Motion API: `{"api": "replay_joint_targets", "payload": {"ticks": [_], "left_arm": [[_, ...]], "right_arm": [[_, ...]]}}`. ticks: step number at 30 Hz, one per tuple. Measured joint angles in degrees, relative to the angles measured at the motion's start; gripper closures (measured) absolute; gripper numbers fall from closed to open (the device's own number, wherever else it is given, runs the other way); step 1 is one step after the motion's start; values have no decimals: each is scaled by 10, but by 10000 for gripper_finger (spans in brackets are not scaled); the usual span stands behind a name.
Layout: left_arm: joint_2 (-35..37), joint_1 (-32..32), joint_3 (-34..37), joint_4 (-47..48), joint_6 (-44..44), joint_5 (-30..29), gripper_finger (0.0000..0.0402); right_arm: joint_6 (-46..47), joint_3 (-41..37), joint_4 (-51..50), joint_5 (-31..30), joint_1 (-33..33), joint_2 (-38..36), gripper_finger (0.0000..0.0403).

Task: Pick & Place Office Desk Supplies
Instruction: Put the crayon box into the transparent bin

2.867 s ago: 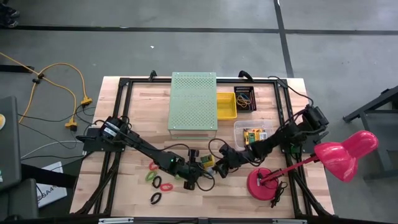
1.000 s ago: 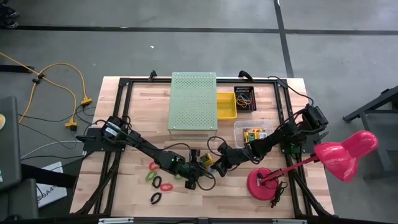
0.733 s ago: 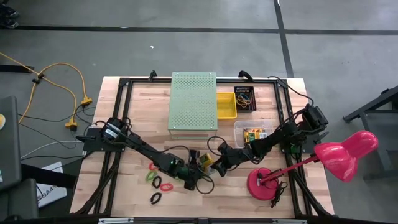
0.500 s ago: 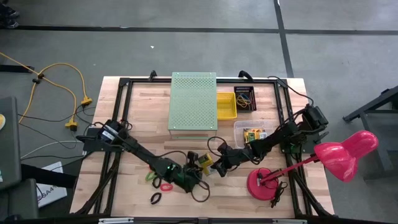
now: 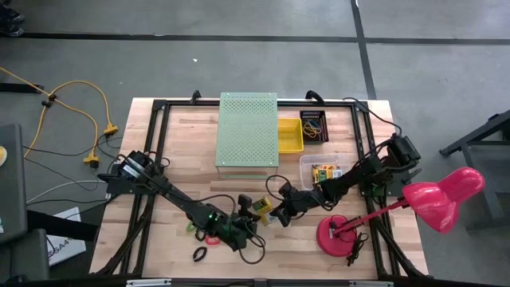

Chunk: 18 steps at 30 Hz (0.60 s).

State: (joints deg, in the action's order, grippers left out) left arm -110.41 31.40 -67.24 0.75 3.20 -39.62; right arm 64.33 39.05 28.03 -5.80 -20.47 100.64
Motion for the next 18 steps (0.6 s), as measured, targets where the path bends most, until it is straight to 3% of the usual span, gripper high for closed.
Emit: {"api": "replay_joint_targets", "payload": {"ticks": [5, 11, 18], "left_arm": [[0, 0, 0, -3, 0, 0, 401], [0, 0, 0, -3, -2, 0, 401], [0, 1, 0, -6, -2, 1, 401]], "right_arm": [[2, 0, 0, 0, 0, 0, 369], [-11, 0, 1, 3, 0, 0, 389], [-14, 0, 28, 19, 6, -4, 379]]}}
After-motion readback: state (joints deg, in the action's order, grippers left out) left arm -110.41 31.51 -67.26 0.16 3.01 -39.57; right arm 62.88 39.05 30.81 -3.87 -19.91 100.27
